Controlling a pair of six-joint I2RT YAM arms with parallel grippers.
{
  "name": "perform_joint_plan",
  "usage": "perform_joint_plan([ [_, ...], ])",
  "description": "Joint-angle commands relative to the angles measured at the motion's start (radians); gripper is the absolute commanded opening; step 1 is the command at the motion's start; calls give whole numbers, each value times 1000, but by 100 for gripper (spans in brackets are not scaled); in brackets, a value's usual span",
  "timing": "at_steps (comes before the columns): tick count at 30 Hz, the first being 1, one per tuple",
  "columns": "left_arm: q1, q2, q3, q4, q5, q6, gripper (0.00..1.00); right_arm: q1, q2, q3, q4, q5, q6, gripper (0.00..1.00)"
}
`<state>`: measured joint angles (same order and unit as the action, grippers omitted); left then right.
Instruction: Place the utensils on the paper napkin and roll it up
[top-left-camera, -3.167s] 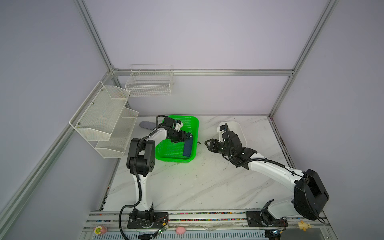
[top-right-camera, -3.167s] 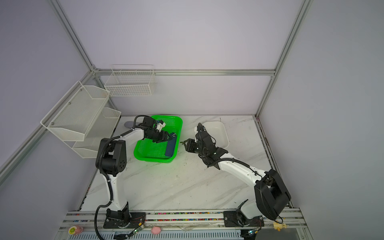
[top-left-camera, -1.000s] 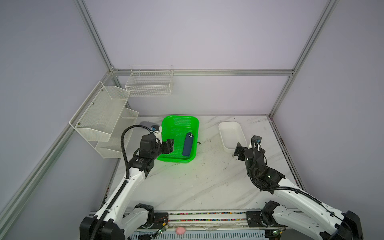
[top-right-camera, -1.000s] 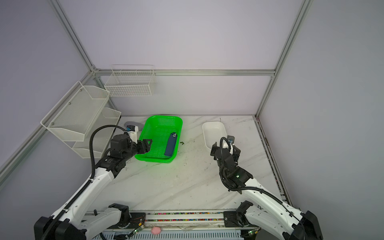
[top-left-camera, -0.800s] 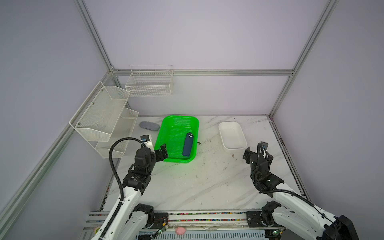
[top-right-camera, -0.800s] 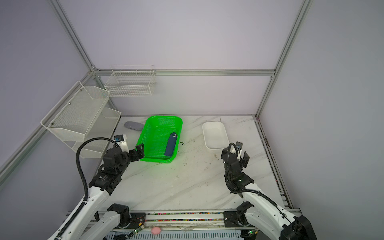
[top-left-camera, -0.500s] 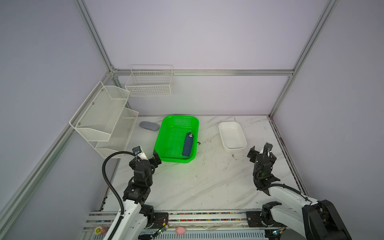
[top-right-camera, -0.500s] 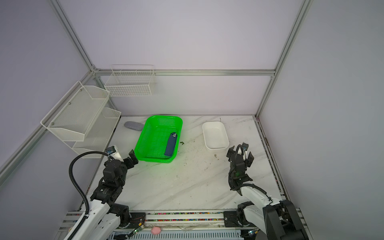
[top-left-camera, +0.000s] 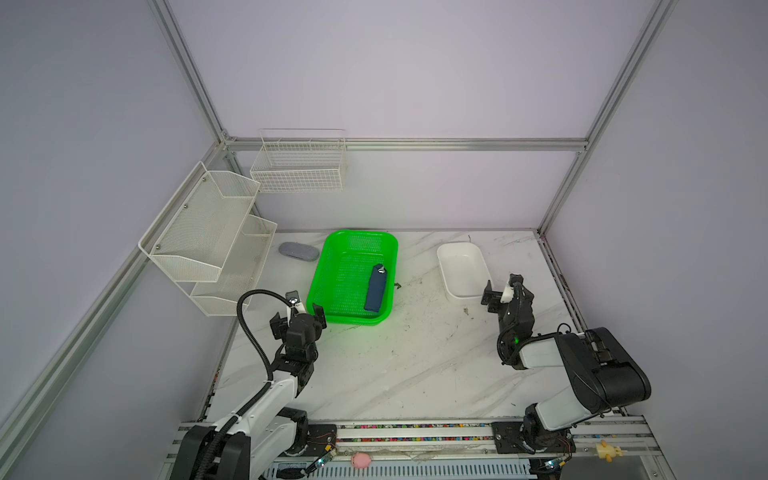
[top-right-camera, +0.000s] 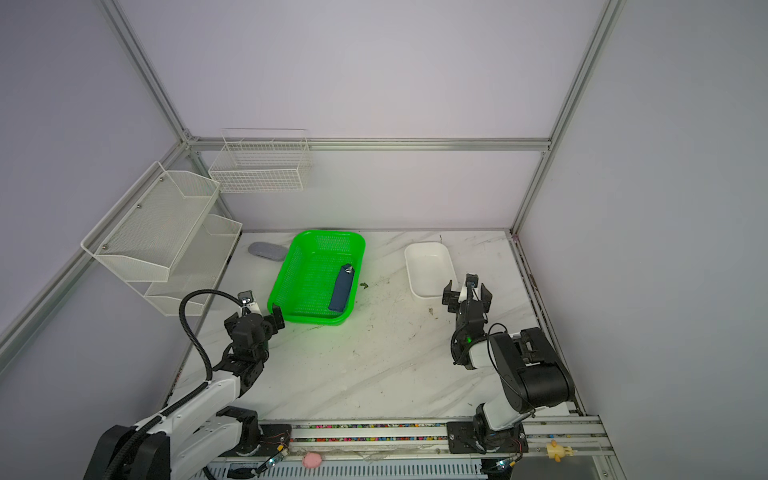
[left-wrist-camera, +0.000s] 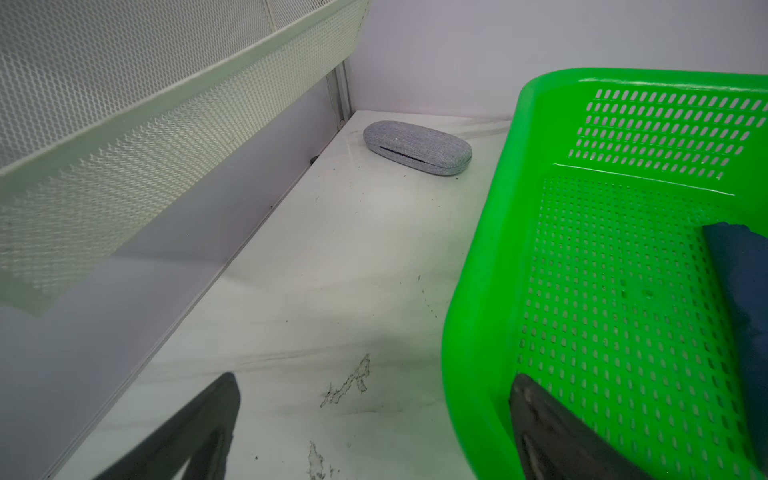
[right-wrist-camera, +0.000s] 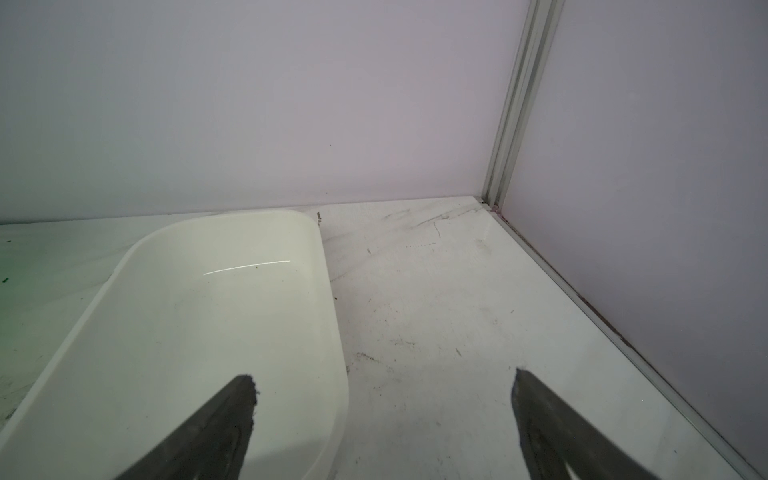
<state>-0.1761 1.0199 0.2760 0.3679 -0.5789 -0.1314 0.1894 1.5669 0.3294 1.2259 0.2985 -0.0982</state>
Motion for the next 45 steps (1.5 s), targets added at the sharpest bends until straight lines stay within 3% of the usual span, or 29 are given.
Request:
perform_joint_plan([
  [1, 14, 44, -50, 235, 46, 49, 100, -40, 40, 19, 163, -129, -21, 97],
  [7, 33, 168, -45, 415, 89, 83, 100, -53, 240, -18, 450, -179, -34, 97],
  [22, 91, 379, -1, 637, 208, 137, 100, -49, 218, 120, 154, 7, 39, 97],
  [31, 108, 574, -25, 857, 216, 140, 100, -49, 222, 119, 165, 1, 40, 97],
  [41, 119, 563, 94, 619, 159, 101, 100, -50, 223, 119, 165, 1, 39, 97],
  [45, 119, 564, 88, 629, 160, 100, 100, -50, 221, 118, 165, 1, 40, 97],
])
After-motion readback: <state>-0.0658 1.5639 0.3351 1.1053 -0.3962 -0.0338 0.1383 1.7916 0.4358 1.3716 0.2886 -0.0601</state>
